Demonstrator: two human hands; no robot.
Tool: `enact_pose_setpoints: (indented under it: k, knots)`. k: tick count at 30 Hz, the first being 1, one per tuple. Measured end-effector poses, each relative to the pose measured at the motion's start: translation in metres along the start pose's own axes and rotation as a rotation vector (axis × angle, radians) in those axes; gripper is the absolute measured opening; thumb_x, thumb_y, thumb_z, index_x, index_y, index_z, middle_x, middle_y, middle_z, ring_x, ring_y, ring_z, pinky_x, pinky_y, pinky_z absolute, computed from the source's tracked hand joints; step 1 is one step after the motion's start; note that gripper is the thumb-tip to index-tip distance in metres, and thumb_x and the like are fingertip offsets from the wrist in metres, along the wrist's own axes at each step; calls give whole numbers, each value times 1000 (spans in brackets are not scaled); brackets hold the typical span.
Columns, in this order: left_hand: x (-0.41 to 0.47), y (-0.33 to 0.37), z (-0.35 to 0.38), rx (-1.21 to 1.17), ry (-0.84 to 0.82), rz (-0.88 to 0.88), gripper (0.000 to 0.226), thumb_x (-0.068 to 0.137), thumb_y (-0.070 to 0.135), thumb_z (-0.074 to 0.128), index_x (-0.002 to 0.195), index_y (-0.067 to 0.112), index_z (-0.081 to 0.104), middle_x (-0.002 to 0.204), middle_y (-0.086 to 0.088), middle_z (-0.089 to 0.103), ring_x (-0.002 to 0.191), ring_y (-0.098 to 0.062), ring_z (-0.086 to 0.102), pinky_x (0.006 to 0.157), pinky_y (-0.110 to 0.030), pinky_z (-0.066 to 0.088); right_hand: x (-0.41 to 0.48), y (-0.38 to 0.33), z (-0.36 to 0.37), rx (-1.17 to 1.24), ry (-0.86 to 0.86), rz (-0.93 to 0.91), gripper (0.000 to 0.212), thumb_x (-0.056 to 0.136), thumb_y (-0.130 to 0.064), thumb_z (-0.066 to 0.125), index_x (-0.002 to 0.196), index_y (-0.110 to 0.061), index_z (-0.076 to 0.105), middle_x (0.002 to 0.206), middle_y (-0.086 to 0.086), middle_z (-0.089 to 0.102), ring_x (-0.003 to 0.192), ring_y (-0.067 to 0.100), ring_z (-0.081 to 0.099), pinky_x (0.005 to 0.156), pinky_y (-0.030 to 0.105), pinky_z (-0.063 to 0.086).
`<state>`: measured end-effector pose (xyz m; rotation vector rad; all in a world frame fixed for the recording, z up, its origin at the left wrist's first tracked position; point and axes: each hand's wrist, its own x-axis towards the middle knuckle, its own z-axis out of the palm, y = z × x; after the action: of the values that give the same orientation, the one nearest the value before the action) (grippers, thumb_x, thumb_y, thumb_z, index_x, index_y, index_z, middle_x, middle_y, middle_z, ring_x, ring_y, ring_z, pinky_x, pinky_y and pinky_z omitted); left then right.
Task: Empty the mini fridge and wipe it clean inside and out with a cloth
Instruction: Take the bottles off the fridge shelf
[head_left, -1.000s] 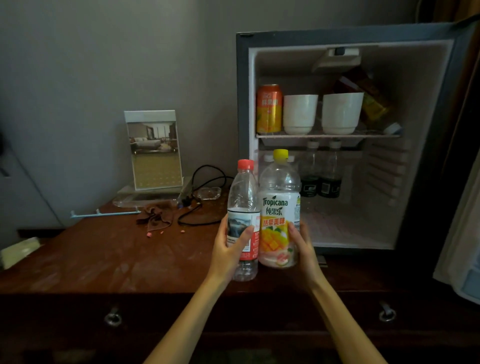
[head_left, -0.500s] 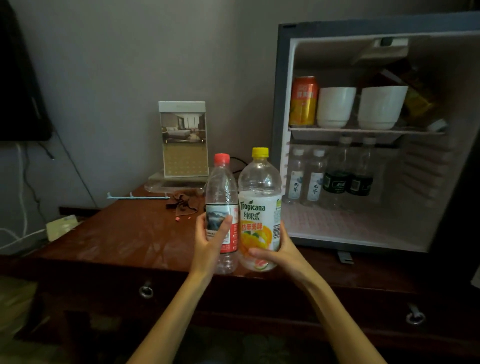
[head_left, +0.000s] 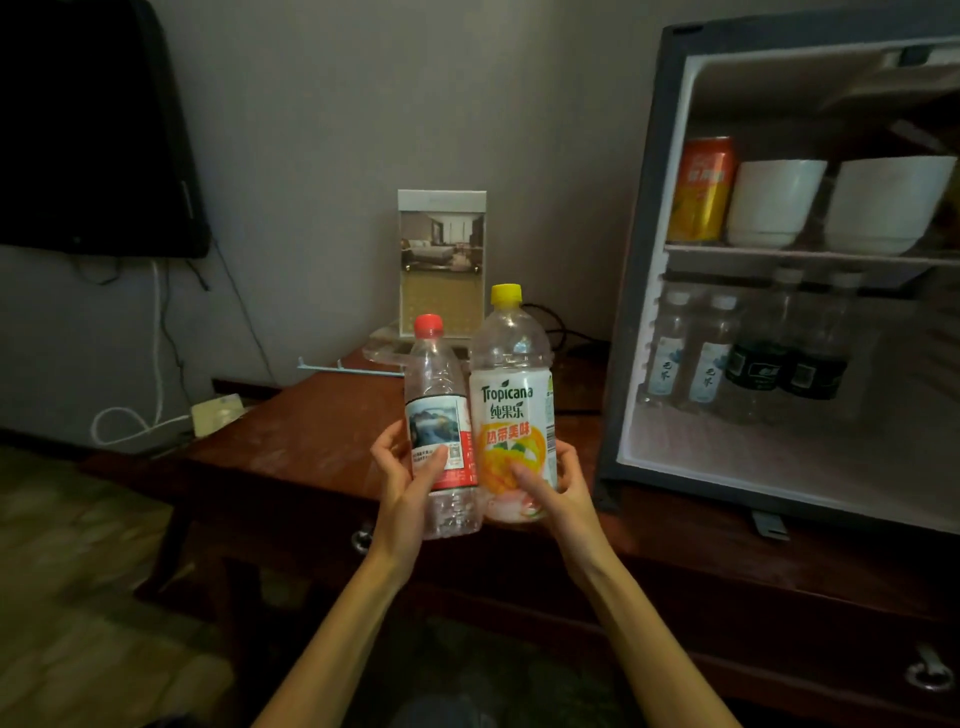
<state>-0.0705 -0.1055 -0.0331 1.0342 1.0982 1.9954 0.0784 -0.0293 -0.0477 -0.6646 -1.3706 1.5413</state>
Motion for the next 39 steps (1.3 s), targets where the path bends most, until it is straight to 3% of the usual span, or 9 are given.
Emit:
enact_pose_setpoints:
  k: [3, 6, 12, 20, 24, 28, 32, 36, 39]
  knots:
    - [-5, -1, -17, -10, 225, 3, 36, 94, 13, 56, 125, 23, 41, 112, -6, 60, 87, -17, 69, 60, -25, 56, 3, 15, 28, 50, -47, 40, 69, 71, -30, 83, 127, -12, 47, 110, 10, 71, 101, 30, 69, 91, 49, 54]
    - [-12, 0, -42, 23, 427, 54, 34, 90, 17, 64, 119, 31, 51, 119, -4, 61, 102, -21, 65, 75, -33, 57, 3, 34, 58, 74, -110, 90, 62, 71, -30, 74, 127, -18, 50, 111, 7, 71, 100, 26, 69, 89, 45, 55]
    - [-31, 10, -106, 63, 525, 71, 37, 94, 15, 57, 128, 24, 46, 131, -12, 54, 110, -28, 61, 86, -40, 55, -4, 69, 116, 96, -276, 183, 61, 72, -27, 79, 127, -19, 53, 112, 5, 71, 102, 23, 69, 87, 41, 55]
    - [-71, 38, -194, 191, 587, 125, 72, 68, 31, 67, 134, 19, 40, 132, -15, 47, 104, -21, 62, 68, -21, 53, -20, 99, 198, 111, -500, 260, 64, 63, -26, 81, 121, -24, 53, 108, 1, 71, 97, 19, 70, 78, 34, 57]
    - [-92, 50, -227, 200, 726, 167, 61, 80, 16, 68, 132, 10, 37, 122, -5, 51, 85, 1, 66, 62, -14, 51, -34, 121, 239, 110, -592, 295, 76, 56, -31, 87, 123, -25, 53, 111, 1, 71, 101, 20, 69, 85, 38, 56]
    - [-110, 48, -257, 178, 895, 184, 38, 88, 6, 63, 122, 12, 47, 117, -5, 57, 91, -7, 61, 60, -13, 50, -51, 148, 271, 123, -644, 339, 68, 64, -23, 86, 122, -26, 51, 111, 2, 70, 99, 19, 69, 84, 36, 57]
    - [-126, 32, -284, 200, 907, 165, 41, 85, 15, 68, 122, 21, 52, 121, -4, 60, 95, -12, 66, 69, -23, 56, -61, 178, 291, 103, -651, 393, 80, 55, -31, 88, 126, -26, 50, 111, 2, 70, 97, 19, 70, 83, 37, 57]
    - [-129, 9, -313, 219, 751, -2, 79, 65, 33, 85, 133, 36, 44, 133, -6, 54, 112, -26, 63, 88, -48, 55, -54, 210, 304, 83, -603, 413, 92, 49, -34, 88, 132, -24, 48, 111, 2, 71, 97, 20, 70, 82, 38, 57]
    - [-128, -7, -329, 221, 752, -64, 80, 69, 21, 84, 133, 38, 40, 133, -7, 51, 110, -25, 63, 80, -35, 58, -46, 235, 310, 54, -615, 432, 87, 57, -27, 83, 135, -24, 46, 113, 1, 69, 95, 14, 70, 70, 25, 57]
